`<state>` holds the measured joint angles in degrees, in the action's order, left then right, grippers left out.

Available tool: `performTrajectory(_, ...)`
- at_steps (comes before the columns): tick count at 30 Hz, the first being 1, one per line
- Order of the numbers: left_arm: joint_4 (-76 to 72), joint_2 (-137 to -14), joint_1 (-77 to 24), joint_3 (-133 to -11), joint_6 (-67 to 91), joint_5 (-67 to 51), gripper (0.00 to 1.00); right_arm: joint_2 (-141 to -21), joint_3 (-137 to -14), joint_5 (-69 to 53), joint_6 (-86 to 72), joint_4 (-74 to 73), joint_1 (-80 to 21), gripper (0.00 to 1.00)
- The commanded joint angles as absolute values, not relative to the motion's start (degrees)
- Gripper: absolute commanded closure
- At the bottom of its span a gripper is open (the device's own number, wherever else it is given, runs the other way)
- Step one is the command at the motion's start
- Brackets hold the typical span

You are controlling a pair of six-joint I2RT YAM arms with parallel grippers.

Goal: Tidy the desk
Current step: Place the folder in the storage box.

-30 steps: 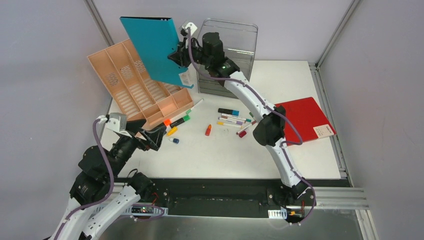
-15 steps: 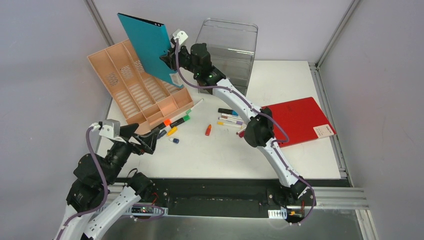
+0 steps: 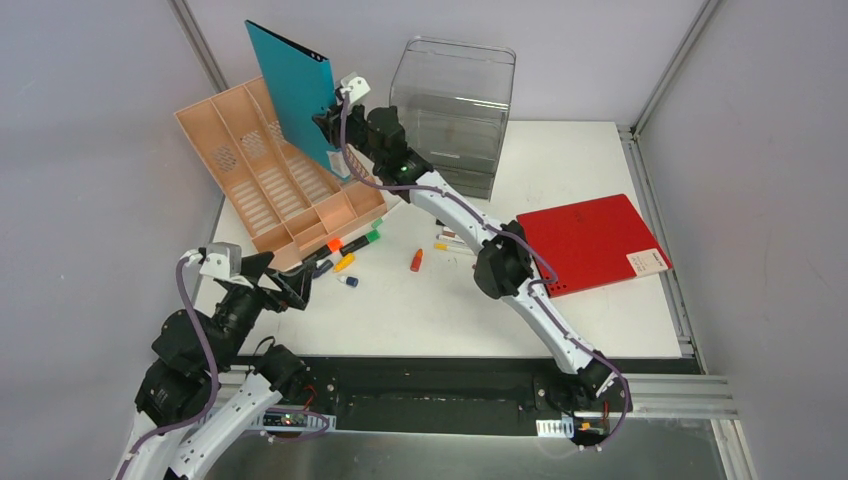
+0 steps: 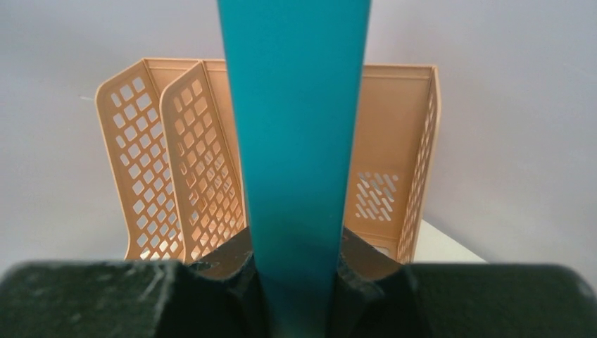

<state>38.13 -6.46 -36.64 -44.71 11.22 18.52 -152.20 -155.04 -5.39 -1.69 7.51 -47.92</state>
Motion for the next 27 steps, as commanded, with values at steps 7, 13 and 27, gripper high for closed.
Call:
performTrajectory(7,38.5,-5.36,-36.26,-44.33,10.06,20.58,0.01,-155.45,-161.02,2.11,-3.47,18.76,-50.74,1.0)
performTrajectory(13,38.52,-5.37,-36.21,-44.3,10.02,20.39,0.01,-157.05,-161.9,2.37,-2.15,22.15,-51.32,1.0)
performTrajectory(27,38.51,-6.2,-35.71,-44.21,9.85,20.18,0.01,-160.13,-161.87,7.14,-3.71,24.52,-52.37,1.0)
